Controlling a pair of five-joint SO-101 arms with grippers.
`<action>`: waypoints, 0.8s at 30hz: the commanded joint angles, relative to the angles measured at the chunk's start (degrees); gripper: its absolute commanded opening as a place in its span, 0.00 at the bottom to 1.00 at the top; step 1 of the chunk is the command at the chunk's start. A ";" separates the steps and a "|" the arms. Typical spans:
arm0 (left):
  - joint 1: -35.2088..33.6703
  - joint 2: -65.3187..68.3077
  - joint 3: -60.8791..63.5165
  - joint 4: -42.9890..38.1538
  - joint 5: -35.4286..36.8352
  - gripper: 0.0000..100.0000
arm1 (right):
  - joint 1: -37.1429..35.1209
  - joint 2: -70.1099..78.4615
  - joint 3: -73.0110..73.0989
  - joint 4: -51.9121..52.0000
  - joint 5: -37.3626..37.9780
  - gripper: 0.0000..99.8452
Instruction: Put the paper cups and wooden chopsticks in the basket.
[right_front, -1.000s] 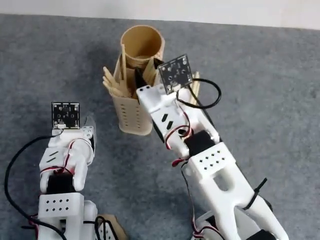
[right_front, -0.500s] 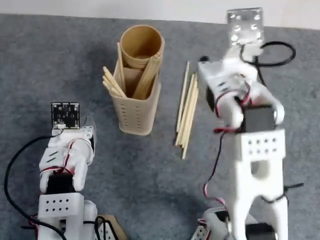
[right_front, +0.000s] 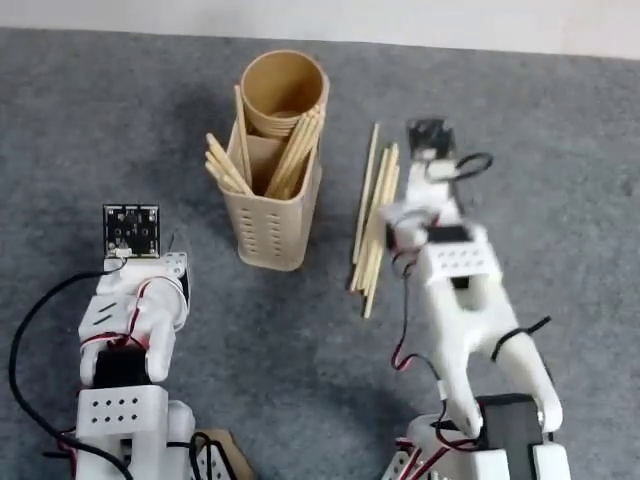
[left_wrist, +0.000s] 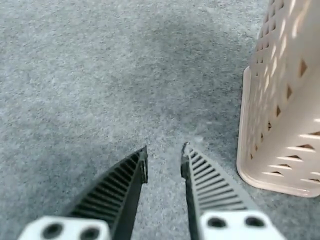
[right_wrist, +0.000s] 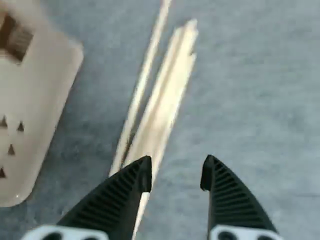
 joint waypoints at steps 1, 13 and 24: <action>0.75 -0.13 -0.13 -1.14 0.53 0.14 | -1.01 -0.04 6.02 -7.78 1.93 0.18; 0.84 -0.57 0.66 -1.14 0.53 0.14 | -1.10 4.00 7.69 -12.35 2.29 0.18; 0.84 -0.57 0.66 -1.14 0.53 0.14 | -2.24 4.79 7.87 -12.26 2.29 0.18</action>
